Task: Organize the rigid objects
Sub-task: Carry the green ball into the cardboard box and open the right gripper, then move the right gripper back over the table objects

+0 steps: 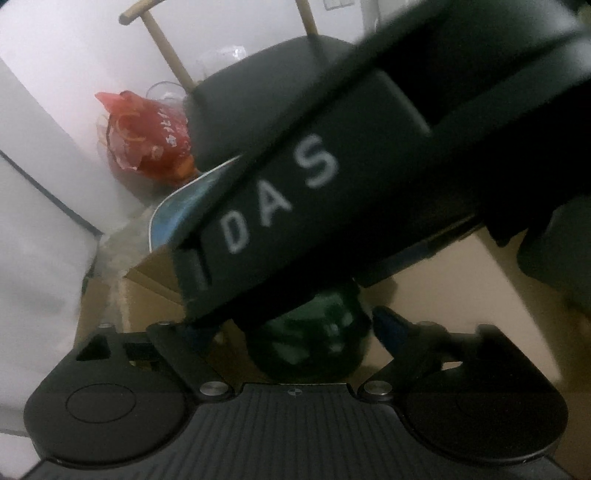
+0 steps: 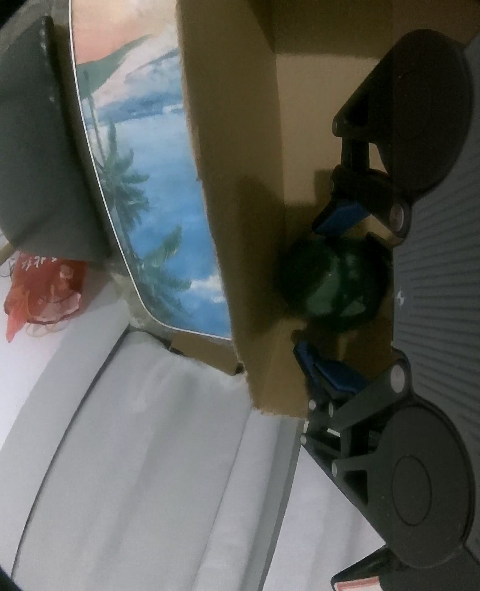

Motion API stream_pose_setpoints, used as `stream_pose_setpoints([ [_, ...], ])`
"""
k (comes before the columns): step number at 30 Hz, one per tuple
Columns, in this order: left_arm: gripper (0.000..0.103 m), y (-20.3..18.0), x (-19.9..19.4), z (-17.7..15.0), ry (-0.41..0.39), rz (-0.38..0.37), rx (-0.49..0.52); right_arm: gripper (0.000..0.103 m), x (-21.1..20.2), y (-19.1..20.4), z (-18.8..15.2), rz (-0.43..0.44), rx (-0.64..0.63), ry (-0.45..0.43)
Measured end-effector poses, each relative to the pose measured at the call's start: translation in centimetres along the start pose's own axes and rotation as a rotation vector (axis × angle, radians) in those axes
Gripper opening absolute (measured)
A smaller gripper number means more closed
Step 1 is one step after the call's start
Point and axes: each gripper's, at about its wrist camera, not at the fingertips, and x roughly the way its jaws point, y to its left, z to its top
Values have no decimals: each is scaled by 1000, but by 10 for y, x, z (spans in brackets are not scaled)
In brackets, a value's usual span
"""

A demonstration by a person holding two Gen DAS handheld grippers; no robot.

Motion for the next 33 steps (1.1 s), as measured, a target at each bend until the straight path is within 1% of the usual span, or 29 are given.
stream_pose_setpoints([
  [2, 94, 7, -5, -2, -6, 4, -13, 78, -3, 2, -1, 1, -4, -6],
  [7, 94, 25, -24, -10, -17, -19, -54, 77, -13, 7, -3, -13, -12, -32],
  [11, 94, 32, -55, -14, -82, -45, -91, 77, -43, 15, -8, -6, -22, -91],
  [15, 94, 33, -110, -30, -179, -95, -138, 77, -92, 33, -31, 49, -67, -171],
  [17, 95, 39, -138, -46, -244, -112, -159, 77, -119, 46, -50, 87, -109, -217],
  [20, 98, 47, -180, -78, -347, -139, -196, 77, -164, 65, -89, 178, -181, -286],
  [21, 99, 47, -195, -93, -379, -146, -212, 77, -180, 70, -106, 210, -210, -310],
  [23, 100, 43, -218, -122, -421, -154, -240, 77, -205, 75, -137, 253, -264, -358],
  [24, 100, 45, -222, -135, -435, -160, -253, 77, -217, 75, -157, 270, -294, -385],
  [27, 100, 36, -227, -176, -448, -202, -302, 77, -233, 70, -204, 290, -347, -422],
  [29, 100, 19, -232, -210, -433, -238, -339, 77, -232, 62, -238, 289, -371, -434],
  [31, 100, 5, -214, -236, -404, -290, -368, 77, -218, 53, -269, 271, -400, -423],
  [33, 99, -5, -189, -256, -351, -349, -396, 76, -196, 45, -294, 239, -416, -396],
])
